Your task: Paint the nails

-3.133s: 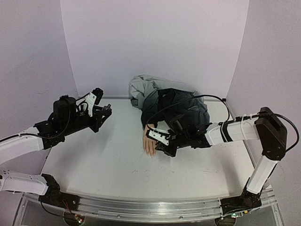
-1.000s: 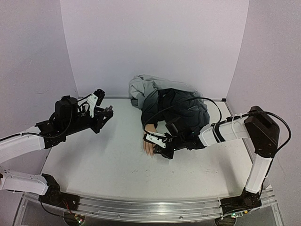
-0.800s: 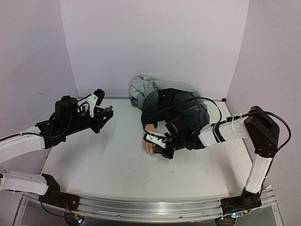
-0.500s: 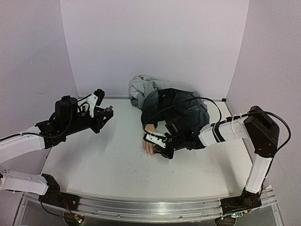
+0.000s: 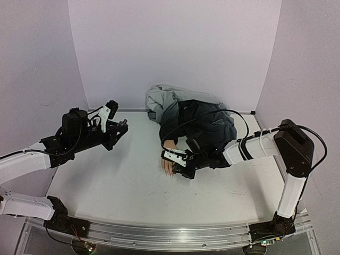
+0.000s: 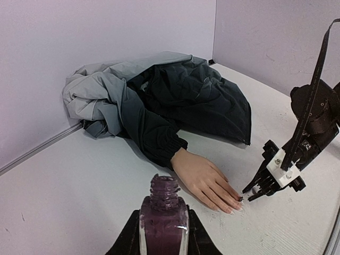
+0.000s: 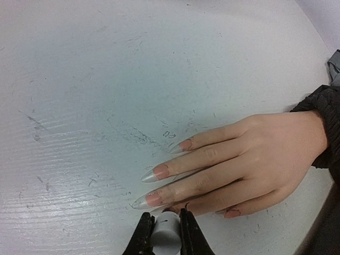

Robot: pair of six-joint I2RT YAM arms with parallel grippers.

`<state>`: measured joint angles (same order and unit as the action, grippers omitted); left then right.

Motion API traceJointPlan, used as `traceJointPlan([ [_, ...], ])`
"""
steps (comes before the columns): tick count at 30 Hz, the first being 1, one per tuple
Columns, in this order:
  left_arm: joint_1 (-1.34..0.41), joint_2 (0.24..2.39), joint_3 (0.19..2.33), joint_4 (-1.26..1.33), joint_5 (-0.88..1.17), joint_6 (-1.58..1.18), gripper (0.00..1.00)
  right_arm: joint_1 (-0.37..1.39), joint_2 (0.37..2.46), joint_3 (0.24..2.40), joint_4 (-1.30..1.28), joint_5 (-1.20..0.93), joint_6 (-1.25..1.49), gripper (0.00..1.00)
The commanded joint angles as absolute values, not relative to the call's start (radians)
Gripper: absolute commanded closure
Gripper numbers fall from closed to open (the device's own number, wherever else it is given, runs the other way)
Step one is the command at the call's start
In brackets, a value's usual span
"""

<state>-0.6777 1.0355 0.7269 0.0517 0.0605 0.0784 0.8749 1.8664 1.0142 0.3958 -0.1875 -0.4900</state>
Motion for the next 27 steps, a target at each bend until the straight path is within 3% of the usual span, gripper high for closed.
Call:
traceJointPlan([
  [1,-0.672,1.032,0.787,0.102,0.075,0.075,1.0,0.873,1.879,1.052,0.388,-0.204,-0.492,1.0],
  [27,-0.672,1.026,0.785,0.101,0.075,0.077,1.0,0.885,1.881,1.042,0.377,-0.186,-0.491,1.0],
])
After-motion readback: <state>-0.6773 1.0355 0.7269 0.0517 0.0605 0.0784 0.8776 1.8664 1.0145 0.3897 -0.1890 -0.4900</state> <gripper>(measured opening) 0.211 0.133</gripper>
